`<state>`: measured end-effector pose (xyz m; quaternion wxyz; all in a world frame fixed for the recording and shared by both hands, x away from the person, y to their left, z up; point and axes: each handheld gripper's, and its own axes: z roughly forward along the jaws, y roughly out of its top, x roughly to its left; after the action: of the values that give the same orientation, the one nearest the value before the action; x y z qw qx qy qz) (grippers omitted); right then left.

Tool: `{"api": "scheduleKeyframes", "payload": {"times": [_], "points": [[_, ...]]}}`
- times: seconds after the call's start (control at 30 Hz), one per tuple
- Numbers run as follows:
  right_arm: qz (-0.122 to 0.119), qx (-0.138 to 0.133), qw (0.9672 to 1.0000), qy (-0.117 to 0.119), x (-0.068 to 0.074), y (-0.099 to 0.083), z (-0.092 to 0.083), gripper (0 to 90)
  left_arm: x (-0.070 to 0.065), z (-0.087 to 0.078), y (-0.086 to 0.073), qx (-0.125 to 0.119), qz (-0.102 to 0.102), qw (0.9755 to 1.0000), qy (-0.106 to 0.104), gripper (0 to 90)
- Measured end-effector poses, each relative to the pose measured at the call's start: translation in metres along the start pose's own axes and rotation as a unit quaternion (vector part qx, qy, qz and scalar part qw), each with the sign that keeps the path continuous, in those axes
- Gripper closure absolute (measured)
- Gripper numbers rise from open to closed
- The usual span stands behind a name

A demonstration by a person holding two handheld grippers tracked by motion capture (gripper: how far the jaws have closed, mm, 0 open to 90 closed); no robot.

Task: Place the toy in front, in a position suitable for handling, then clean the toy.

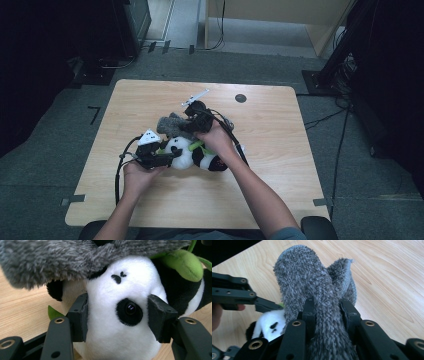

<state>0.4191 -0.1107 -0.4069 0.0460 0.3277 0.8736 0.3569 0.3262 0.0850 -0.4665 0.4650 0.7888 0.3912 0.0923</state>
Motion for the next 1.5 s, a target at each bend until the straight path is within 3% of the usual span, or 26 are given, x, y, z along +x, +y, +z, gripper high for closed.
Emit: {"api": "scheduleKeyframes", "payload": {"times": [0.37, 0.57, 0.8, 1.17, 1.3, 1.33, 1.5], "points": [[0.023, 0.016, 0.999, -0.035, -0.019, -0.007, -0.009, 71.4, 0.0, 0.0, 0.0, -0.001, -0.003, 1.0, -0.002, 42.0], [0.022, 0.018, 0.9982, -0.052, -0.024, -0.009, -0.013, 71.4, 0.0, 0.0, -0.001, -0.001, -0.001, 1.0, -0.003, 42.2], [0.045, 0.007, 0.9967, -0.067, -0.041, -0.012, -0.029, 72.4, 0.001, 0.001, -0.002, -0.006, -0.004, 1.0, -0.007, 41.8], [0.052, 0.016, 0.9946, -0.089, -0.059, -0.022, -0.052, 72.3, 0.001, 0.001, -0.003, -0.009, -0.003, 0.9999, -0.008, 40.9], [0.061, -0.006, 0.995, -0.078, -0.06, -0.02, -0.06, 72.4, 0.001, 0.001, -0.003, -0.009, 0.0, 0.9999, -0.006, 40.0], [0.057, -0.02, 0.9955, -0.073, -0.057, -0.016, -0.065, 72.4, 0.002, 0.001, -0.003, -0.01, -0.002, 0.9999, -0.006, 39.6], [0.037, -0.031, 0.9968, -0.064, -0.043, 0.0, -0.068, 72.4, 0.002, 0.001, -0.003, -0.01, -0.002, 0.9999, -0.006, 39.3]]}}
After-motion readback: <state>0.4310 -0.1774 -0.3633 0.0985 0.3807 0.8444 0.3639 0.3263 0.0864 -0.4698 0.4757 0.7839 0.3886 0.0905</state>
